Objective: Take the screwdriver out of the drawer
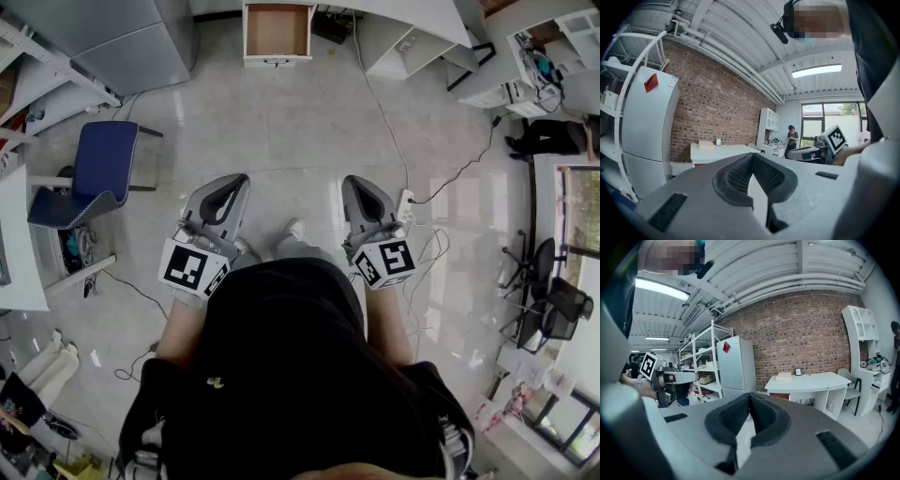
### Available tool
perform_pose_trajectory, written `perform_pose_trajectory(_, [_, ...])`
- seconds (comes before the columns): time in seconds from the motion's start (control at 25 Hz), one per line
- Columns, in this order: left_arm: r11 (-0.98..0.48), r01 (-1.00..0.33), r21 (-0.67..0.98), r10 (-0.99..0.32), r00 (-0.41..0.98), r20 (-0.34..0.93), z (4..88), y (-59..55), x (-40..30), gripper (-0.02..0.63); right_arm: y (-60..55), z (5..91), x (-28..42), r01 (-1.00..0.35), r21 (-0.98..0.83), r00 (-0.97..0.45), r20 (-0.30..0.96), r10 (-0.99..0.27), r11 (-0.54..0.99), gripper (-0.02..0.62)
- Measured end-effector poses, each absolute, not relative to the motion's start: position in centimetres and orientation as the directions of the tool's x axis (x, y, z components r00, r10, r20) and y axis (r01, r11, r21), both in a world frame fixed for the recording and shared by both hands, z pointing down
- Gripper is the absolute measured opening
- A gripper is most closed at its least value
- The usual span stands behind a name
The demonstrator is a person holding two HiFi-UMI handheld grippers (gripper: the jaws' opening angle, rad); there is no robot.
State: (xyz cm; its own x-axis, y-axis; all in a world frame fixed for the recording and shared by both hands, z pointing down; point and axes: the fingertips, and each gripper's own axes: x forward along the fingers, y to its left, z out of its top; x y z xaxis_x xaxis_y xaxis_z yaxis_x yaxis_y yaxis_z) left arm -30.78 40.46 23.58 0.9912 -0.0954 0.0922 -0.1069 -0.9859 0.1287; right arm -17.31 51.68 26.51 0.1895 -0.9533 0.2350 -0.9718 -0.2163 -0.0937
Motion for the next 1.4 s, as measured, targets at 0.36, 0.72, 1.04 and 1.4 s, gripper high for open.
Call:
perform_pose_trajectory(0.36, [-0.986,-0.110,0.127,-0.093,0.987,0.128,24.4,41.6,-25.9,0.003,53.2,27.3,-12.7,-0.966,-0.122,0.195,0.232,-0.953,-0.227,0.012])
perform_pose_trajectory(0.72, [-0.986,-0.127,0.112,-0.106,0.979,0.175,25.4,43.3,-19.3,0.003,55.8,27.9,-6.5,-0.963,-0.152,0.185,0.222,-0.958,-0.221,0.012])
perform_pose_trajectory(1.04, [-0.985,-0.127,0.113,-0.103,0.975,0.197,26.6,42.1,-14.7,0.003,55.3,30.1,-2.3,-0.956,-0.175,0.188,0.256,-0.948,-0.237,0.012])
perform_pose_trajectory(1.4, [-0.985,-0.094,0.148,-0.064,0.978,0.198,28.7,33.4,-8.9,0.003,47.4,31.9,3.2,-0.948,-0.158,0.220,0.306,-0.926,-0.278,0.012])
